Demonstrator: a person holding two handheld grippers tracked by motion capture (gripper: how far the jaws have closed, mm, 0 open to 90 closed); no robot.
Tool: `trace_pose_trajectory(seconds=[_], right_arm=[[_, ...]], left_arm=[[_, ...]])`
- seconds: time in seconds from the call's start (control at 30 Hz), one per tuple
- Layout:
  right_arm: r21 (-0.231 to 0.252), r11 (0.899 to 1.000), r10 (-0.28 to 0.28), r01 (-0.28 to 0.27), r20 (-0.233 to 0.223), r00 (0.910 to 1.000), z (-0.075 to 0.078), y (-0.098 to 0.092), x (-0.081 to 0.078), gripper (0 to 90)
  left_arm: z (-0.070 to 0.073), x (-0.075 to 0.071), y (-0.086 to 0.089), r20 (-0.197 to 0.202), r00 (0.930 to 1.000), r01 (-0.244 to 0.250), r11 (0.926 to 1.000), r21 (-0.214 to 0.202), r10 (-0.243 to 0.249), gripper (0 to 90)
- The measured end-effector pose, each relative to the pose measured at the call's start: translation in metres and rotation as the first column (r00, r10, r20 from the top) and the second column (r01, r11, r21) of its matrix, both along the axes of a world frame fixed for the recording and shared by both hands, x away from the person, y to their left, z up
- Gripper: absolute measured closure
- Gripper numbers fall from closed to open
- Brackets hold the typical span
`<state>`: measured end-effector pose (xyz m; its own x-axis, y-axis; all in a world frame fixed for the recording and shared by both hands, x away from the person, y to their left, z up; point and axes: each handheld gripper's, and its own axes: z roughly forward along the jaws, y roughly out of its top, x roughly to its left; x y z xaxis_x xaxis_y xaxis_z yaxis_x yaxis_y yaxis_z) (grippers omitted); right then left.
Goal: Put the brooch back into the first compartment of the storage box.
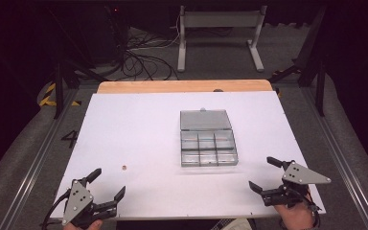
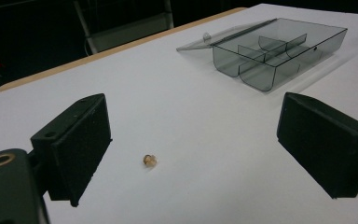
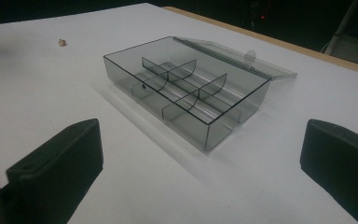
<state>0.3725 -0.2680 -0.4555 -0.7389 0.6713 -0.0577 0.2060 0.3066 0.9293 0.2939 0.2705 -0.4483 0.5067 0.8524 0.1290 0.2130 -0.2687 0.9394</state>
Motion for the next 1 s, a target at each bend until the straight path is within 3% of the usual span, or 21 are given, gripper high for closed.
trace_pose_trajectory(seconds=[1.0], right_arm=[[0.005, 1.000, 0.008, -0.008, -0.007, 0.9999, -0.0004, 0.0006, 0.0010, 0.1]], left_arm=[[0.0024, -0.0011, 0.0003, -0.005, 1.0000, -0.002, 0.9998, 0.018, 0.002, 10.6]])
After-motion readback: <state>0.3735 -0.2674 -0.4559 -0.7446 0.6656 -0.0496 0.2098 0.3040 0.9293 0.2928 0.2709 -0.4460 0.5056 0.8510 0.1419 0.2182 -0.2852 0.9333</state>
